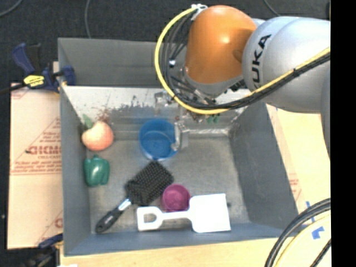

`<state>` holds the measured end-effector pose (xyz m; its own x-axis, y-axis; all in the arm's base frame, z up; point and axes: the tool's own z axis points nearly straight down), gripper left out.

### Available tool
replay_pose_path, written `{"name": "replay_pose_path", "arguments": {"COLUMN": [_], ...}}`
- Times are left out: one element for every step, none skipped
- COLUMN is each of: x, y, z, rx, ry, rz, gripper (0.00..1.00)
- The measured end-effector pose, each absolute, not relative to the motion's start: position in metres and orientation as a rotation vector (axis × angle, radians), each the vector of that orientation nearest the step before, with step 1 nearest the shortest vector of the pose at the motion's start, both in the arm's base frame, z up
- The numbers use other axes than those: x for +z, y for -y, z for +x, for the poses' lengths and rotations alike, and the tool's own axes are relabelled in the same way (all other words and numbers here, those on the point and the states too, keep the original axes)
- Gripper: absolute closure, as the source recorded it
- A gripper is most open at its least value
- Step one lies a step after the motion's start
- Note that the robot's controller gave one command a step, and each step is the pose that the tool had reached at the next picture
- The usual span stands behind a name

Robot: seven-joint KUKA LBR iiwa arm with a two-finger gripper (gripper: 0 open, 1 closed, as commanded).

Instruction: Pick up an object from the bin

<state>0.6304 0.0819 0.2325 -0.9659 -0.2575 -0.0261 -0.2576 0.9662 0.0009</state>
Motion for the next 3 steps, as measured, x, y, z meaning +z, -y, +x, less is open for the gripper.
{"name": "replay_pose_path", "arguments": {"x": [0.197,0.160,0.149], "y": [-0.078,-0.070,-0.140], "z": [0.622,0.603,0.615], "rx": [0.007,0.001,0.008], "ry": [-3.091,-3.034,-3.080], "rz": [-0.429,-0.670,-0.435], "gripper": [0.00,0.00,0.00]}}
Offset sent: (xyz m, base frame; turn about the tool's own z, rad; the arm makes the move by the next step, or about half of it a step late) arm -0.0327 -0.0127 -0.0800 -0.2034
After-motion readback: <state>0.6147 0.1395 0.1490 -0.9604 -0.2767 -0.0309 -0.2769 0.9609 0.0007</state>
